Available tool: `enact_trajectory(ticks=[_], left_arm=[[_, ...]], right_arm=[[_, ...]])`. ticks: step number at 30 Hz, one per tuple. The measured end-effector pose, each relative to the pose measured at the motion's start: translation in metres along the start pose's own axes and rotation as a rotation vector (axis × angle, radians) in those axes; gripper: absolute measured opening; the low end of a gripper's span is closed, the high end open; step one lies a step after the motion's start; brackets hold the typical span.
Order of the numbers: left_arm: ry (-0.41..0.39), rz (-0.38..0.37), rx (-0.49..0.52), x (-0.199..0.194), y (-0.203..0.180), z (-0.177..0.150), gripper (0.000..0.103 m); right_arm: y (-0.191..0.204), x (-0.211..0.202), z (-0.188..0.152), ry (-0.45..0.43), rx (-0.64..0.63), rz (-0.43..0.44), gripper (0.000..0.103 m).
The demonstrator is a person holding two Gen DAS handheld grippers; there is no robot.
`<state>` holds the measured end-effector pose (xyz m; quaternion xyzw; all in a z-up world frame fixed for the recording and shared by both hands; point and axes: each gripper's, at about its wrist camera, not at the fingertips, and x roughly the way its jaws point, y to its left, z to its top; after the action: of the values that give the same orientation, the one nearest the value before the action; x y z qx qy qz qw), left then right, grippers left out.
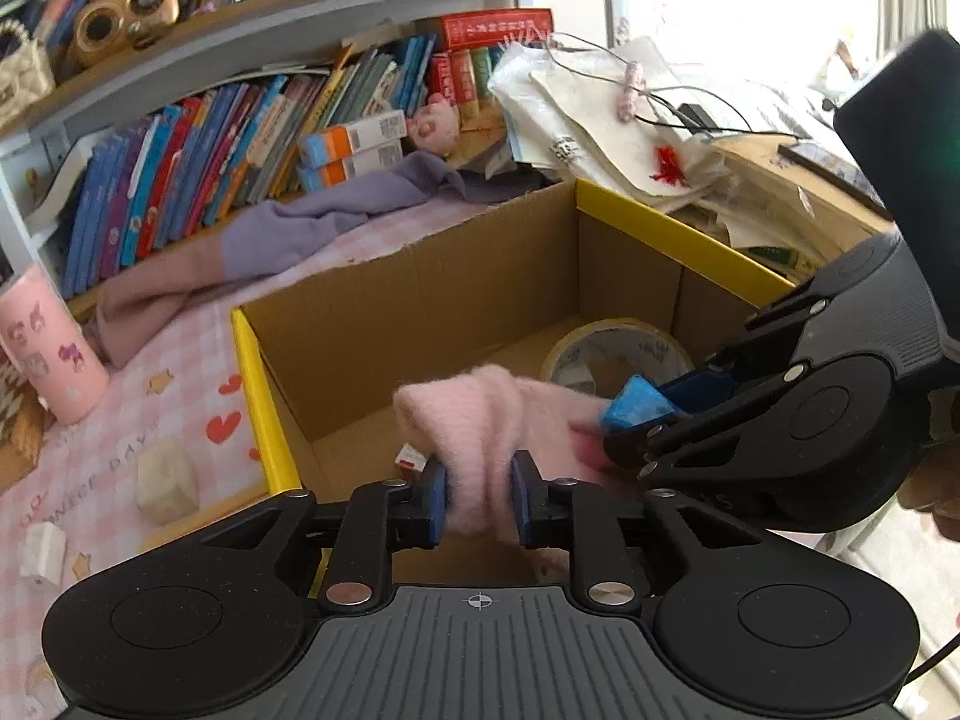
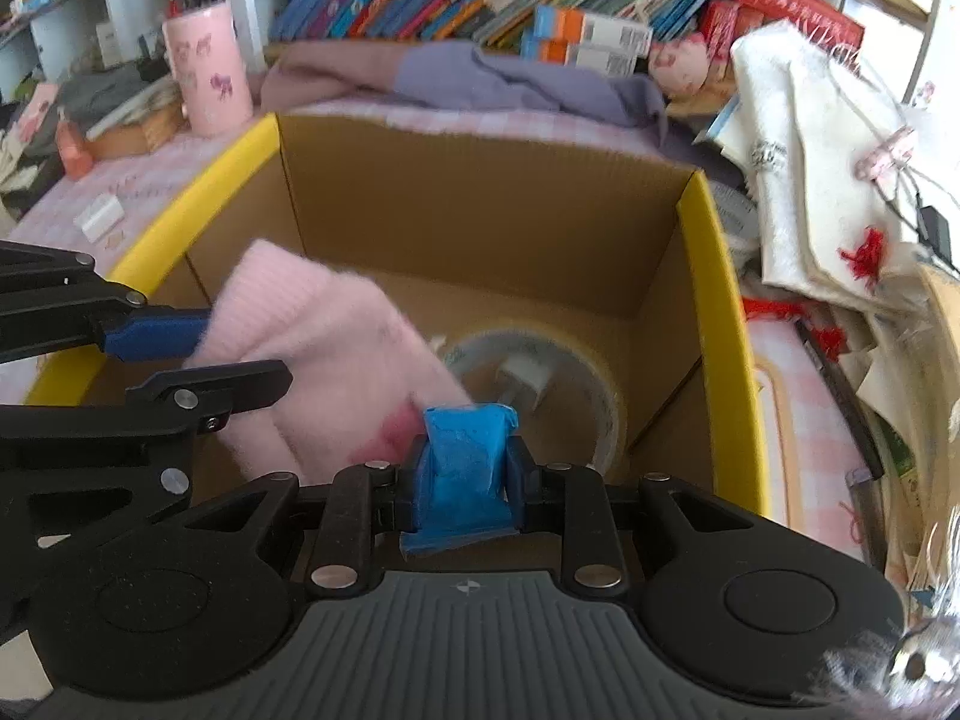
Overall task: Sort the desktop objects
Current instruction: 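Lower the glove and packet into the yellow box and open both grippers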
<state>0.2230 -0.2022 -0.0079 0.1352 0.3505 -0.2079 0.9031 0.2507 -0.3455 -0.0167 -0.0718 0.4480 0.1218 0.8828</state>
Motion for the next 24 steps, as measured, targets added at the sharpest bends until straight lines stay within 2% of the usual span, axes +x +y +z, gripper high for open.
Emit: enact_trajectory(ticks=[6, 8, 10, 12, 13, 16, 24], left_arm=[[0.004, 0.010, -0.012, 0.002, 0.001, 0.000, 0.029], [0.006, 0.025, -0.028, 0.002, 0.005, 0.000, 0.038], [-0.009, 0.037, -0.027, 0.000, 0.005, -0.001, 0.045], [-0.031, 0.063, -0.021, -0.006, 0.004, -0.001, 0.059], [-0.046, 0.088, -0.019, -0.009, 0.003, 0.000, 0.071], [-0.099, 0.099, -0.022, -0.021, 0.002, 0.001, 0.080], [-0.168, 0.117, -0.043, -0.048, 0.002, 0.001, 0.089]], right_arm=[[-0.002, 0.007, 0.001, 0.030, 0.022, 0.026, 0.025], [-0.002, 0.008, 0.001, 0.027, 0.022, 0.026, 0.034], [-0.002, 0.009, 0.001, 0.020, 0.025, 0.024, 0.035], [-0.004, 0.006, 0.001, -0.005, 0.044, 0.017, 0.040], [-0.006, 0.003, 0.001, -0.023, 0.058, 0.012, 0.045], [-0.013, -0.005, 0.000, -0.064, 0.097, 0.005, 0.049], [-0.008, -0.032, -0.003, -0.165, 0.113, -0.021, 0.054]])
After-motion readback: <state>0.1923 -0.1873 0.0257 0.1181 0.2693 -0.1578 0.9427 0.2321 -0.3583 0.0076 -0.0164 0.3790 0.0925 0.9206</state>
